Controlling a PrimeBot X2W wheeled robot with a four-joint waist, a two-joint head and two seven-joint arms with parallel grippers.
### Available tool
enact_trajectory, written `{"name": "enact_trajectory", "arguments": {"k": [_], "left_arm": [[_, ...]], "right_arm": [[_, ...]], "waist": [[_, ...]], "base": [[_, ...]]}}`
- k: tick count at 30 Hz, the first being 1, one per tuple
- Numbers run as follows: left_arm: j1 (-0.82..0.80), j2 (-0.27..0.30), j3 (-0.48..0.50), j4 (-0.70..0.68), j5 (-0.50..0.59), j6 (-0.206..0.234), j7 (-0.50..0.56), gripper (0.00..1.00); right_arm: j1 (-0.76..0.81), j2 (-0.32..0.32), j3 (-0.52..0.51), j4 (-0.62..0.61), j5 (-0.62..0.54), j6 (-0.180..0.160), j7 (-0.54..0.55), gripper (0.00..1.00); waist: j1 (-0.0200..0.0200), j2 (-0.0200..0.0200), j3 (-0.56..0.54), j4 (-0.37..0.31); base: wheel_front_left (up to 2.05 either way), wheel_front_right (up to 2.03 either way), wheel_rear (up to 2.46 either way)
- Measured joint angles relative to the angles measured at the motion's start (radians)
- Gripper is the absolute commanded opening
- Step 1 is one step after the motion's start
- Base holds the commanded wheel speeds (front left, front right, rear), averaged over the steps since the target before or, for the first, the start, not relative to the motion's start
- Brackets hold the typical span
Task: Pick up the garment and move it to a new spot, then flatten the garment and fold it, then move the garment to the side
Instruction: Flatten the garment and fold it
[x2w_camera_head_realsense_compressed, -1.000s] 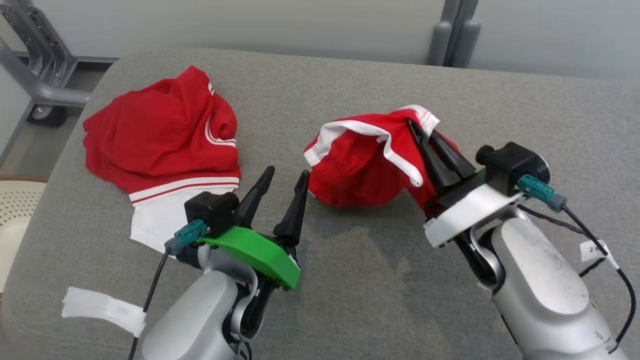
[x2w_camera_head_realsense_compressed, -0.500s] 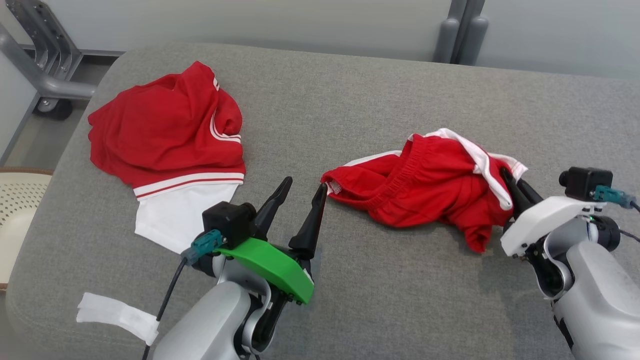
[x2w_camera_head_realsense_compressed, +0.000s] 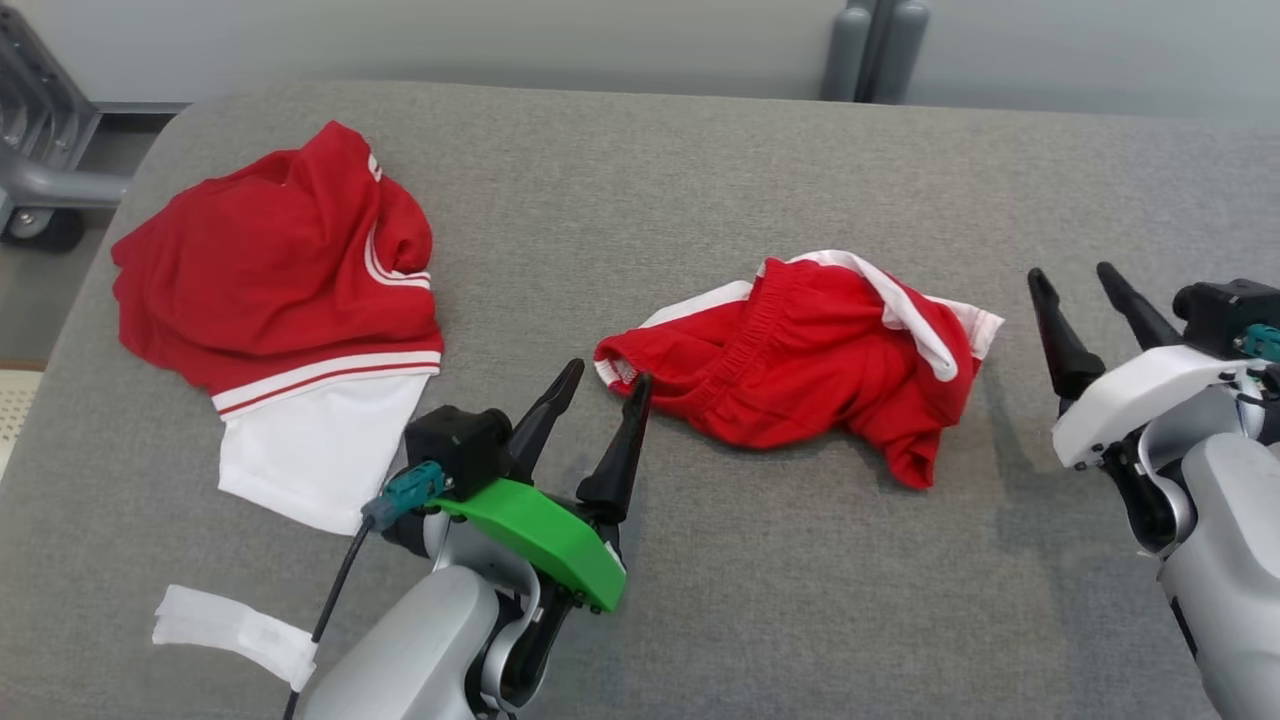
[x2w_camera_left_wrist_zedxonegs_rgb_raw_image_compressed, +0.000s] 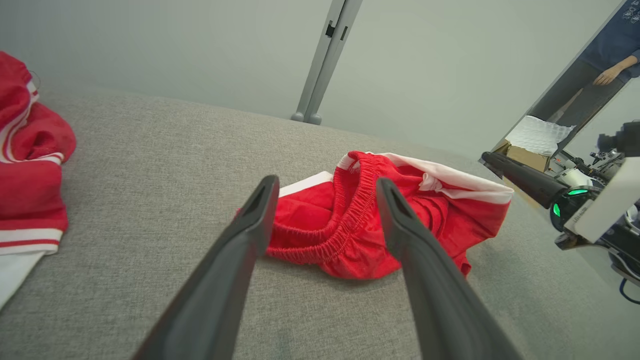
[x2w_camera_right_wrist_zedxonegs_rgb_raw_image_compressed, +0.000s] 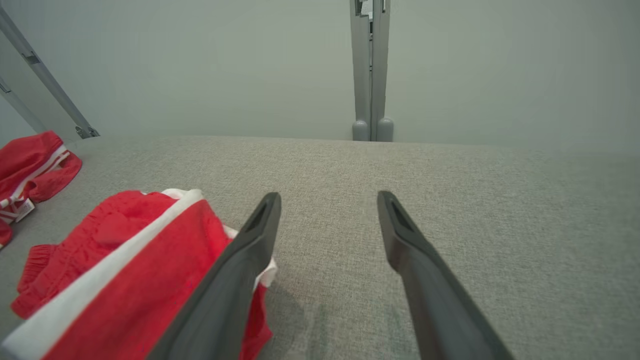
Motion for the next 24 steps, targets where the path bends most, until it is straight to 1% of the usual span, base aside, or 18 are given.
{"name": "enact_trajectory", "arguments": {"k": [3,7,9,12,18,21,24], "left_arm": [[-0.002,-0.001,-0.002,0.001,-0.004,-0.006,0.021,1.00],[-0.029,-0.005,-0.002,0.017,-0.014,-0.014,0.056,1.00],[-0.074,-0.007,0.005,0.039,-0.028,-0.014,0.084,1.00],[-0.114,-0.011,0.019,0.065,-0.047,-0.014,0.121,1.00],[-0.160,-0.025,0.071,0.129,-0.147,-0.009,0.213,1.00],[-0.194,-0.033,0.098,0.146,-0.171,0.002,0.245,1.00],[-0.230,-0.037,0.116,0.175,-0.195,0.011,0.276,1.00]], "right_arm": [[0.002,-0.007,-0.010,-0.021,0.000,0.000,-0.039,1.00],[0.018,0.007,0.017,-0.065,0.000,0.000,-0.062,1.00],[0.034,0.030,0.042,-0.098,-0.006,0.000,-0.071,1.00],[0.044,0.041,0.074,-0.125,-0.034,0.001,-0.079,1.00],[0.064,0.076,0.175,-0.181,-0.068,0.001,-0.088,1.00],[0.070,0.094,0.210,-0.198,-0.072,0.001,-0.089,1.00],[0.070,0.098,0.239,-0.207,-0.075,0.001,-0.091,1.00]], "waist": [[0.0000,0.0000,0.002,-0.031],[0.0000,0.0000,0.004,-0.078],[0.0000,0.0000,0.008,-0.115],[0.0000,0.0000,0.014,-0.153],[0.0000,0.0000,0.033,-0.230],[0.0000,0.0000,0.046,-0.270],[0.0000,0.0000,0.061,-0.308]], "base": [[0.00,0.00,0.00],[0.00,0.00,0.00],[0.00,0.00,0.00],[0.00,0.00,0.00],[0.00,0.00,0.00],[0.00,0.00,0.00],[0.00,0.00,0.00]]}}
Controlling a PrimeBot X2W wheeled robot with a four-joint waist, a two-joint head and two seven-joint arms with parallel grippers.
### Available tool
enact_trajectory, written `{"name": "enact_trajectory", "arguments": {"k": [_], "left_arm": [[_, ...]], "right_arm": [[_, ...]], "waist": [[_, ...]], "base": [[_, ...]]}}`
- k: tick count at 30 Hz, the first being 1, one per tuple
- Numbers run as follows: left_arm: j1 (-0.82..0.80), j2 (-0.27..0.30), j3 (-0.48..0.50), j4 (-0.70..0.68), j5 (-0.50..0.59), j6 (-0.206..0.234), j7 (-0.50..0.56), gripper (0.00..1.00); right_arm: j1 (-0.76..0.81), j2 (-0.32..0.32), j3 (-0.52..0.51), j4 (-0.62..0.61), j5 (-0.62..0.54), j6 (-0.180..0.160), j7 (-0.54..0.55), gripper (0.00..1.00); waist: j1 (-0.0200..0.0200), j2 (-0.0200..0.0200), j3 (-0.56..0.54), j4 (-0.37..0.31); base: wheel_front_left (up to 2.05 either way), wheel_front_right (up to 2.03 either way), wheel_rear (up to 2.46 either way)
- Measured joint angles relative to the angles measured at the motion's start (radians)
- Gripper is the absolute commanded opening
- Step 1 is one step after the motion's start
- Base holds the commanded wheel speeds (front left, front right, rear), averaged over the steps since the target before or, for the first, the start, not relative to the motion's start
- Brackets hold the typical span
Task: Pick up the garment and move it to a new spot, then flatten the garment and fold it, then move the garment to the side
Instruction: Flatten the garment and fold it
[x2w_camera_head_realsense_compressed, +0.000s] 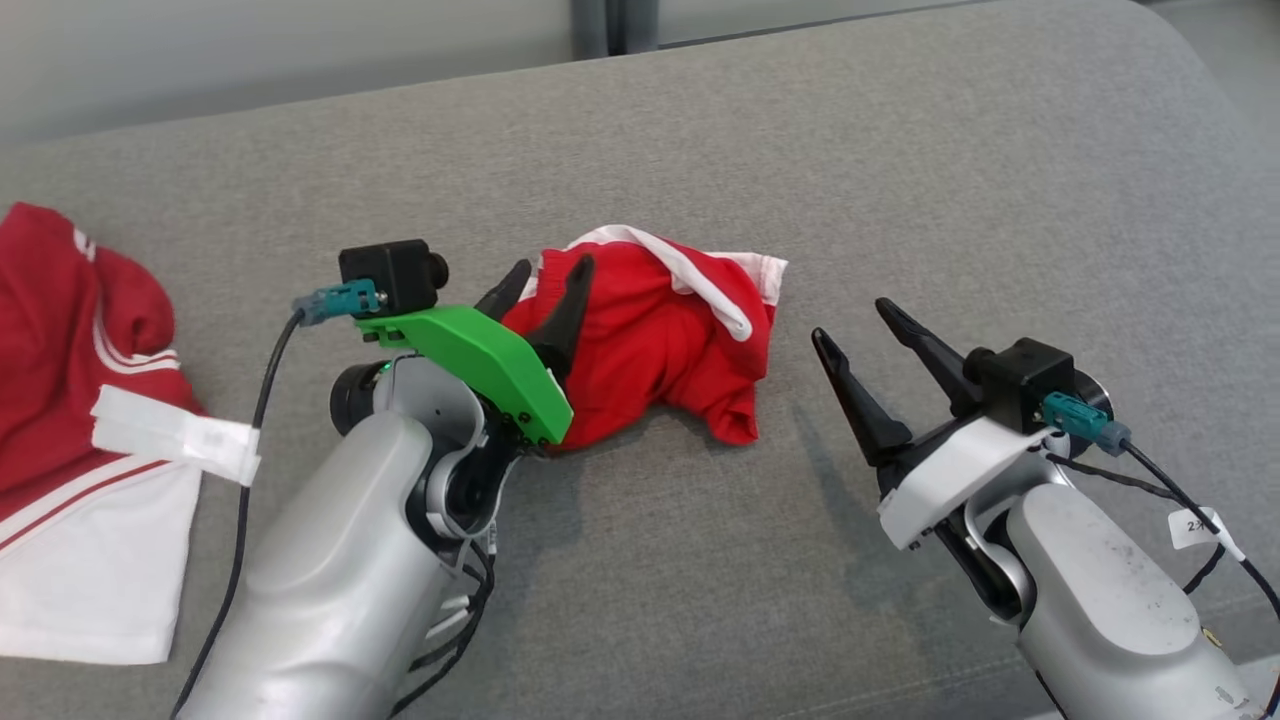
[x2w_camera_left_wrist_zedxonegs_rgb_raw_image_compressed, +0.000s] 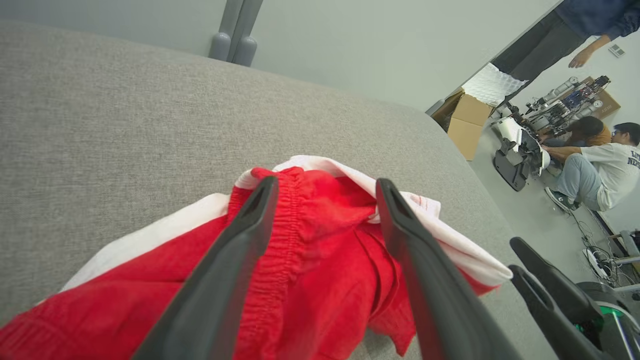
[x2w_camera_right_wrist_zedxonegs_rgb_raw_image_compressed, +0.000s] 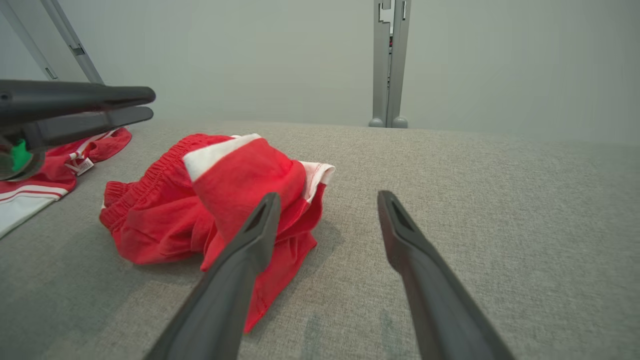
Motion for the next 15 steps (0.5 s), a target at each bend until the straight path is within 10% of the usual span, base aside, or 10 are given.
{"name": "enact_trajectory", "arguments": {"k": [15], "left_arm": [[-0.115,-0.001,0.044,0.178,0.067,0.022,0.039,1.00]], "right_arm": [[0.001,-0.009,-0.024,-0.014,-0.005,0.000,-0.009,1.00]], "waist": [[0.0000,0.0000,0.081,-0.114]], "base": [[0.00,0.00,0.00]]}}
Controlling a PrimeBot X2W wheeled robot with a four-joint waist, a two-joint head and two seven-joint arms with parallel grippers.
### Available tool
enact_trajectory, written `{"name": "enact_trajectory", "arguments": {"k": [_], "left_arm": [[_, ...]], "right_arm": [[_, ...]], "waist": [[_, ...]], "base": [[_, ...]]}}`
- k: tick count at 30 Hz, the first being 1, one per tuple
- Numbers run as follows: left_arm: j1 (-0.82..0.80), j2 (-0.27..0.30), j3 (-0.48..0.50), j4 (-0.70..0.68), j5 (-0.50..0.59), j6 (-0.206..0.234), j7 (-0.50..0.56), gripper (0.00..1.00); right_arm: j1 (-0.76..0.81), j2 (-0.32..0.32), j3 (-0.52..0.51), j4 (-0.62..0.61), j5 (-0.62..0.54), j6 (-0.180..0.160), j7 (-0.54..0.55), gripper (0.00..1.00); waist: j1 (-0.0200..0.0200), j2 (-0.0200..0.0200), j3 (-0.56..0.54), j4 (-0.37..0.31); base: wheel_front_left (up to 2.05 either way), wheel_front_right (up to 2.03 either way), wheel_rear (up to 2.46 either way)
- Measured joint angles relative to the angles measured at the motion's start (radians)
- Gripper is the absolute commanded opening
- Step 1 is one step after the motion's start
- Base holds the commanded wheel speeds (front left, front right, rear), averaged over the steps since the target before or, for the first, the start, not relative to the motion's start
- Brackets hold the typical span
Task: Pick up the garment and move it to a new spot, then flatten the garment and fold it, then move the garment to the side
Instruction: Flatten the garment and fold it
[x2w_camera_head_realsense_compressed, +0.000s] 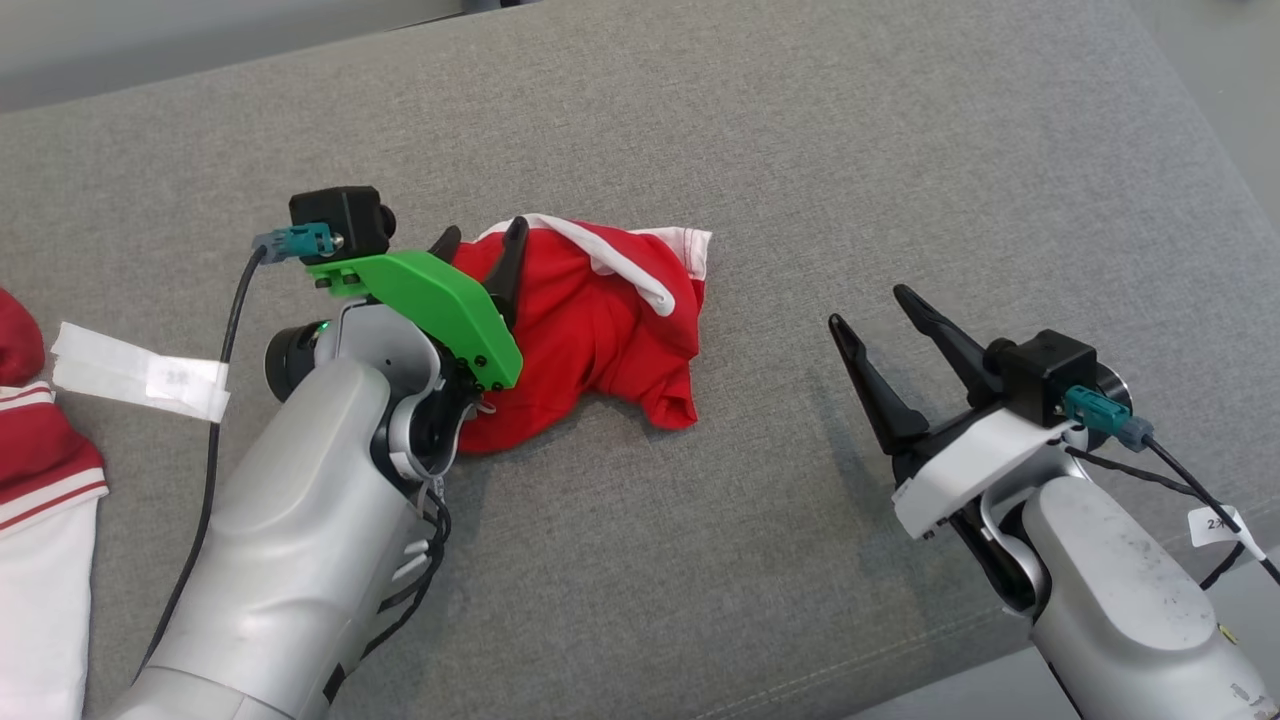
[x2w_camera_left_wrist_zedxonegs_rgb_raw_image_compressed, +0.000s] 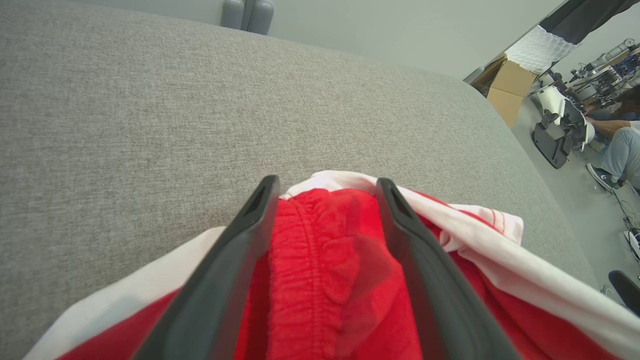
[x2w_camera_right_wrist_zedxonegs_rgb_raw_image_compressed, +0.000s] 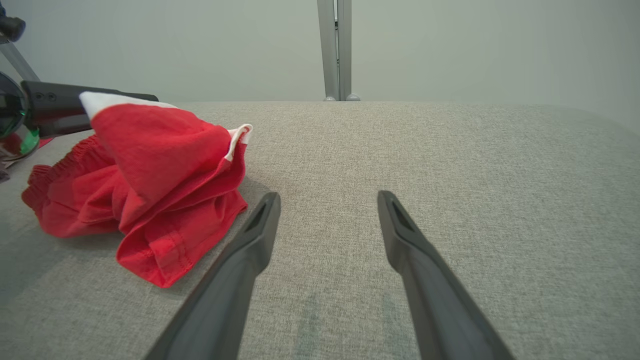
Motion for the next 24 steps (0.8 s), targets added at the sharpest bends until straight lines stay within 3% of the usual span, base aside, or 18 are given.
{"name": "enact_trajectory", "arguments": {"k": [9,24], "left_arm": [[-0.051,-0.001,0.000,0.062,0.050,0.000,0.002,1.00],[-0.058,-0.008,-0.027,0.133,0.041,0.005,0.134,1.00]], "right_arm": [[0.003,-0.008,-0.006,-0.006,0.000,0.000,0.000,1.00],[0.004,-0.002,0.006,-0.026,0.000,0.000,0.000,1.00]], "waist": [[0.0000,0.0000,0.001,0.021],[0.0000,0.0000,-0.013,0.027]], "base": [[0.00,0.00,0.00],[0.00,0.00,0.00]]}}
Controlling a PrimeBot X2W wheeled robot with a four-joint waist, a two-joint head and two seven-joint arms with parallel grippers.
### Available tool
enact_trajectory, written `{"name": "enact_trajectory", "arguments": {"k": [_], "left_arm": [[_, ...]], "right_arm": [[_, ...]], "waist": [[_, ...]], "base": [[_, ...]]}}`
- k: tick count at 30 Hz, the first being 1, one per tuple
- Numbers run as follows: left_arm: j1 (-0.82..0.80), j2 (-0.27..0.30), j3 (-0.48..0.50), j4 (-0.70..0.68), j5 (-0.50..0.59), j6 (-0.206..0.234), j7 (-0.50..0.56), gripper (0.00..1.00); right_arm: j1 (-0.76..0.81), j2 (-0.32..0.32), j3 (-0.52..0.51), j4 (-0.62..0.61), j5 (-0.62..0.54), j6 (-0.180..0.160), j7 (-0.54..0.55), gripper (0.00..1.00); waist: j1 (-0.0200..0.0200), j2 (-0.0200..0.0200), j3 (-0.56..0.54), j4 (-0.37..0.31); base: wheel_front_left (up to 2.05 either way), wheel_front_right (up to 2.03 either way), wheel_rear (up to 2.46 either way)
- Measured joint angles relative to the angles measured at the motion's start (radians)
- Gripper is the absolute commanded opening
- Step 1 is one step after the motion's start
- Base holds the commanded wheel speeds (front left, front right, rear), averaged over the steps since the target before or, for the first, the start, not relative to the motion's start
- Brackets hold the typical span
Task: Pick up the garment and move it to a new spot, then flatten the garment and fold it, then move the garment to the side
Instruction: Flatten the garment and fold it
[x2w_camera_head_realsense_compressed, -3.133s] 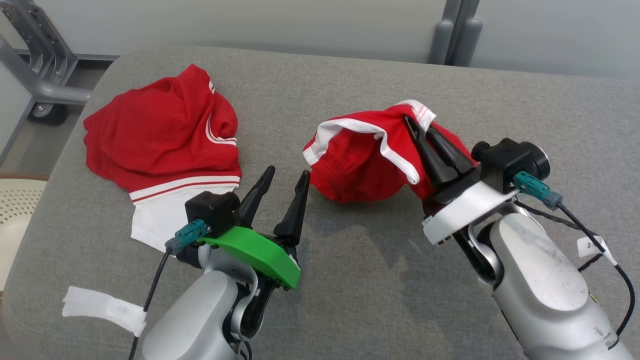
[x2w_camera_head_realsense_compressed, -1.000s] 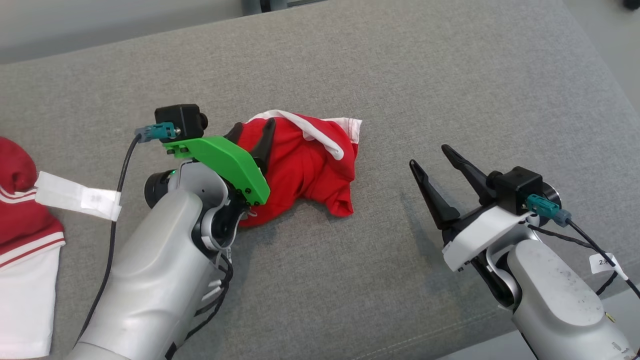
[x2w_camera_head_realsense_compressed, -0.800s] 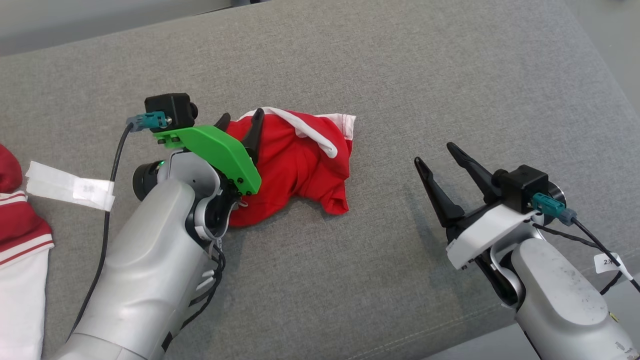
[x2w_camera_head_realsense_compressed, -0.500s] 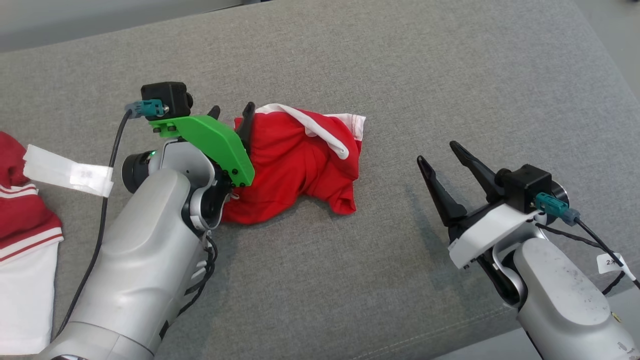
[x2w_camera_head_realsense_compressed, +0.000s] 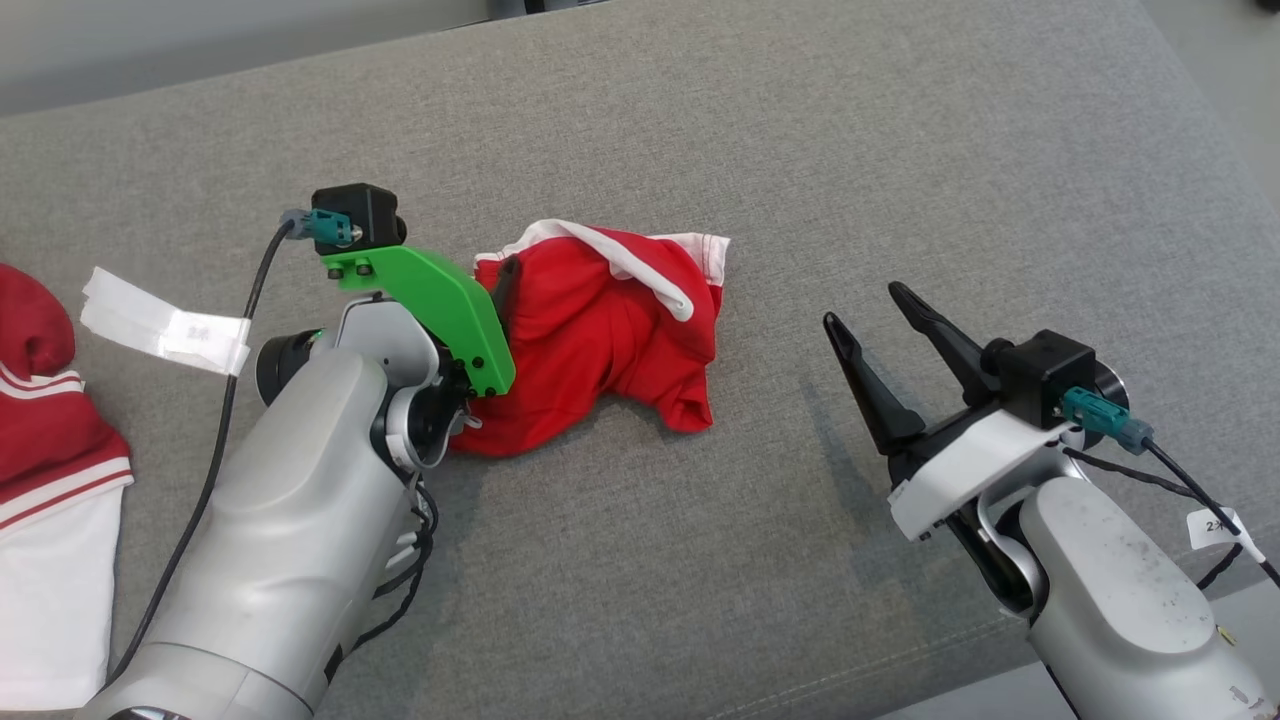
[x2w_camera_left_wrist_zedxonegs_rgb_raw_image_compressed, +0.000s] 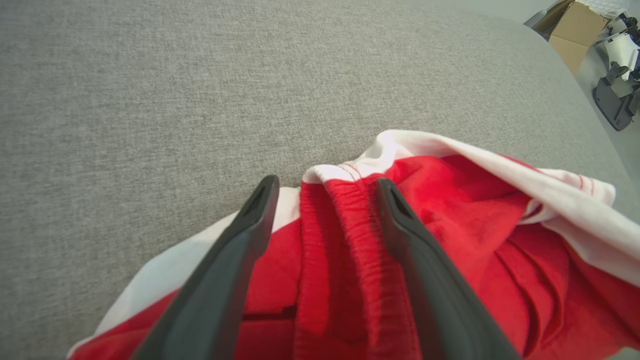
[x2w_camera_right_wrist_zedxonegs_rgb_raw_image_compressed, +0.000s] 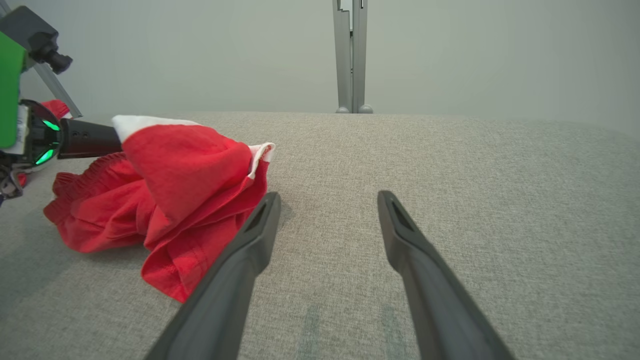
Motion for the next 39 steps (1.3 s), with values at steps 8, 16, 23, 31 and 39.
{"name": "enact_trajectory", "arguments": {"k": [8,16,23,31,39], "left_arm": [[-0.005,-0.006,-0.023,-0.028,-0.042,0.000,0.043,1.00],[-0.006,-0.011,0.008,-0.004,-0.090,0.000,0.062,0.58],[-0.006,-0.011,0.003,-0.015,-0.125,0.000,0.060,0.00],[-0.059,-0.014,-0.005,-0.178,-0.169,-0.011,-0.110,0.00],[-0.146,-0.015,-0.037,-0.399,-0.162,-0.072,-0.308,0.00]], "right_arm": [[0.007,-0.002,-0.006,-0.001,0.000,0.000,0.000,1.00],[0.015,0.005,0.034,-0.009,-0.001,0.000,0.000,1.00],[0.013,0.012,0.057,-0.016,-0.003,0.000,0.000,1.00],[0.021,0.004,-0.032,-0.026,0.003,-0.002,-0.001,1.00],[0.027,0.025,-0.033,-0.029,0.012,-0.002,-0.001,1.00]], "waist": [[0.0000,0.0000,-0.010,-0.002],[0.0000,0.0000,-0.017,-0.008],[0.0000,0.0000,-0.015,-0.037],[0.0000,0.0000,-0.014,-0.026],[0.0000,0.0000,-0.039,0.015]], "base": [[0.00,0.00,0.00],[0.00,0.00,0.00],[0.00,0.00,0.00],[0.00,0.00,0.00],[0.00,0.00,0.00]]}}
